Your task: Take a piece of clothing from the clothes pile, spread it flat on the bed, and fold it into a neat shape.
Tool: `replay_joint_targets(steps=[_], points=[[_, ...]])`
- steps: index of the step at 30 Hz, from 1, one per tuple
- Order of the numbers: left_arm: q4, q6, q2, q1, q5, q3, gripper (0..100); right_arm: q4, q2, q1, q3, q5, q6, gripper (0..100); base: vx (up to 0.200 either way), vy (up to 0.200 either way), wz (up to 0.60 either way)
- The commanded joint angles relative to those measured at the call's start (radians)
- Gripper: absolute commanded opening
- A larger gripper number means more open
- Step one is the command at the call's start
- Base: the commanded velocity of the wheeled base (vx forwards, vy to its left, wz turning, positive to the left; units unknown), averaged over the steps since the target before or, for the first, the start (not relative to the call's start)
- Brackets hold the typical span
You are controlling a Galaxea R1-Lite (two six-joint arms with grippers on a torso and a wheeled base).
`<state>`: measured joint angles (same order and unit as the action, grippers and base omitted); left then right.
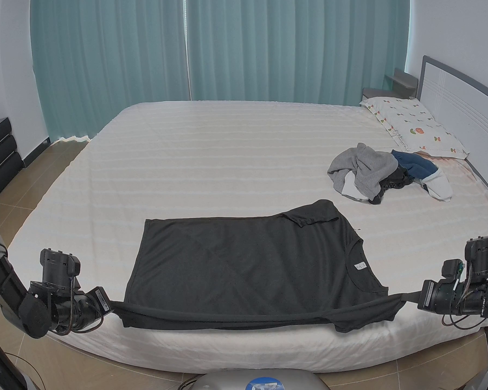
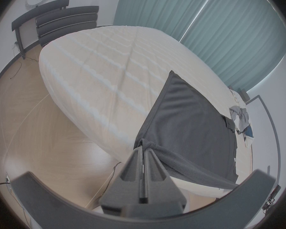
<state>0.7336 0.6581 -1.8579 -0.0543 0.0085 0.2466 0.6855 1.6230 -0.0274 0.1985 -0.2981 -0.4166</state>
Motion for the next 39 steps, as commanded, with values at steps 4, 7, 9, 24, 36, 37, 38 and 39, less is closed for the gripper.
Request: replay_joint_targets(steps=[4,7,9,24,36,37,38,39], points=[[-0.12,-0.048,0.098,-0.004,0.004,-0.012,0,-0.004,-0.106,-0.005,-0.083,0.007,0.007,0,0.0,0.0,0.0],[-0.143,-0.051,0.097,-0.004,0.004,-0.015,0,-0.003,-0.114,-0.009,-0.11,0.008,0.01,0,0.0,0.0,0.0],[-0.143,-0.052,0.092,-0.004,0.004,-0.013,0,-0.003,-0.112,-0.008,-0.111,0.008,0.01,0,0.0,0.0,0.0],[-0.134,0.098,-0.08,-0.003,-0.01,0.234,0,0.008,0.149,-0.005,0.128,0.013,0.001,0,0.0,0.0,0.0],[-0.14,0.133,-0.244,-0.004,-0.01,0.421,0,0.025,0.342,-0.008,0.285,0.01,-0.005,0,0.0,0.0,0.0],[-0.14,0.133,-0.254,-0.004,-0.01,0.43,0,0.032,0.354,-0.008,0.292,0.01,-0.007,0,0.0,0.0,0.0],[-0.14,0.138,-0.265,-0.006,-0.01,0.439,0,0.043,0.367,-0.008,0.3,0.01,-0.007,0,0.0,0.0,0.0],[-0.14,0.14,-0.27,-0.004,-0.01,0.445,0,0.051,0.374,-0.009,0.303,0.01,-0.007,0,0.0,0.0,0.0]])
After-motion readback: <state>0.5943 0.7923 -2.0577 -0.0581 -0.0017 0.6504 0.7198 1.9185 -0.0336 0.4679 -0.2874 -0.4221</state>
